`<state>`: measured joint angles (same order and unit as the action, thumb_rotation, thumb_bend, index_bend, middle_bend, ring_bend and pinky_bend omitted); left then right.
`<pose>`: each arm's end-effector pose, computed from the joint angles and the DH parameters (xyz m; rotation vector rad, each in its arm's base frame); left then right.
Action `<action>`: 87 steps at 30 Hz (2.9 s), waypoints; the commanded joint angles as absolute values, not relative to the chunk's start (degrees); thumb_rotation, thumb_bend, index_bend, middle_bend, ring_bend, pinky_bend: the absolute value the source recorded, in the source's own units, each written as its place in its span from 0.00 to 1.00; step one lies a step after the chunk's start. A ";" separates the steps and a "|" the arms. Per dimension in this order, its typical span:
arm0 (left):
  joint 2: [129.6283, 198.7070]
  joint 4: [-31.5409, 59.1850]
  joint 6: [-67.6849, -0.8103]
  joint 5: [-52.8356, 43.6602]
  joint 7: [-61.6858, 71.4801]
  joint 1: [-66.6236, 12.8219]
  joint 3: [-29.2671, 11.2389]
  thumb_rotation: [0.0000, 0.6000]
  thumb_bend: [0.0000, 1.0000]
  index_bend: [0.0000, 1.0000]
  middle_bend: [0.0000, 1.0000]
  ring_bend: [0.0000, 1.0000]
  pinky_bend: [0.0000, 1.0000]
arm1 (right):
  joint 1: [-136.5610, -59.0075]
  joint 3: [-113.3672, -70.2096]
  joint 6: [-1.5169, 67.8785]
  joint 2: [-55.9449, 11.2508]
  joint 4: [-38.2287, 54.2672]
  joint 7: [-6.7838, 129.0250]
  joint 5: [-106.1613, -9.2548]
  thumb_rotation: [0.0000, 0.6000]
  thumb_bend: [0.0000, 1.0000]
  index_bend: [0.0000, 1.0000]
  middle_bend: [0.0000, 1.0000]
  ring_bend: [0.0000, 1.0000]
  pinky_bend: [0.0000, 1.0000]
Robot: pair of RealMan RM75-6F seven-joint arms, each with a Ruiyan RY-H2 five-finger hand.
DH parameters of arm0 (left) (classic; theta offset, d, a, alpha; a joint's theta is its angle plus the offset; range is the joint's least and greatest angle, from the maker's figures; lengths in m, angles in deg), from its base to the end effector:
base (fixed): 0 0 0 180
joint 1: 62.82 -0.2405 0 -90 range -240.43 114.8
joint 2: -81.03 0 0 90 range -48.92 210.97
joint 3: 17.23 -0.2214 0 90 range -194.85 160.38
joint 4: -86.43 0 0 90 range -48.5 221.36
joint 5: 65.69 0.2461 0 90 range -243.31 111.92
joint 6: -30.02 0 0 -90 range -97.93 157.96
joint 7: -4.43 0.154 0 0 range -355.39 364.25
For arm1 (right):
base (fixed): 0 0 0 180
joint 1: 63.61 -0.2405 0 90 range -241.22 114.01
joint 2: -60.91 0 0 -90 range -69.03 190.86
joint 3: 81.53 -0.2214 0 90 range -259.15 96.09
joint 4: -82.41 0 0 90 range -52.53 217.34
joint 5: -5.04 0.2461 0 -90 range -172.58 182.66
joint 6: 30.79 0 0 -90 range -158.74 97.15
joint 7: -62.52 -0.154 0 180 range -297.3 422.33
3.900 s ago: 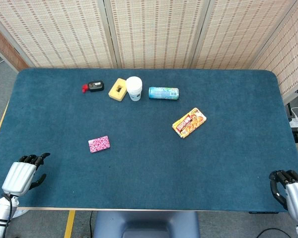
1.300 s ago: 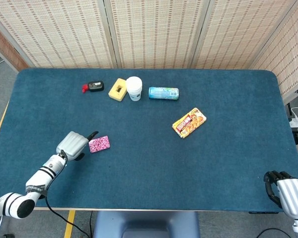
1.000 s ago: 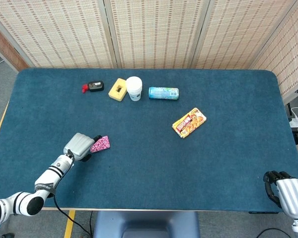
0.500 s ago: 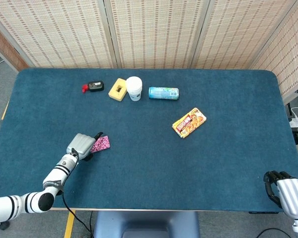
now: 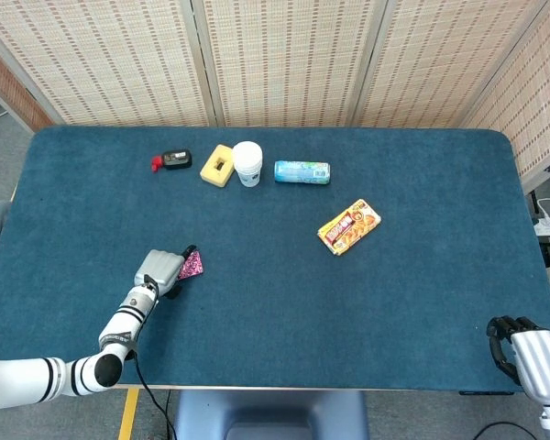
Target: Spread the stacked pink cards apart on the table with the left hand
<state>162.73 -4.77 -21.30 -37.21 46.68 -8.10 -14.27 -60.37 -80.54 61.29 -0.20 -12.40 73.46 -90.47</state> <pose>-0.1500 0.3419 -0.0508 -1.9075 -0.9699 -0.4110 -0.2877 -0.1330 0.1196 1.4739 -0.7352 0.7738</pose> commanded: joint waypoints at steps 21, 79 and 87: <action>166.17 -2.65 -29.30 -25.94 45.78 -11.41 -14.06 1.00 0.36 0.22 1.00 1.00 1.00 | -60.45 -80.58 61.13 0.03 -12.65 73.28 -90.25 1.00 0.47 0.65 0.57 0.57 0.84; 175.06 -2.36 -40.64 -46.03 59.75 -11.14 -8.10 1.00 0.33 0.17 1.00 1.00 1.00 | -60.36 -80.50 61.36 0.18 -12.75 72.76 -90.52 1.00 0.47 0.66 0.57 0.57 0.84; 177.09 -0.56 -41.91 -44.89 59.67 -11.21 -7.03 1.00 0.33 0.20 1.00 1.00 1.00 | -60.32 -80.41 61.44 0.36 -12.78 72.45 -90.67 1.00 0.47 0.66 0.57 0.57 0.84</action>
<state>176.85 -0.81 -41.73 -45.03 59.76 -11.16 -7.21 -60.32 -80.41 61.44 0.36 -12.78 72.45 -90.66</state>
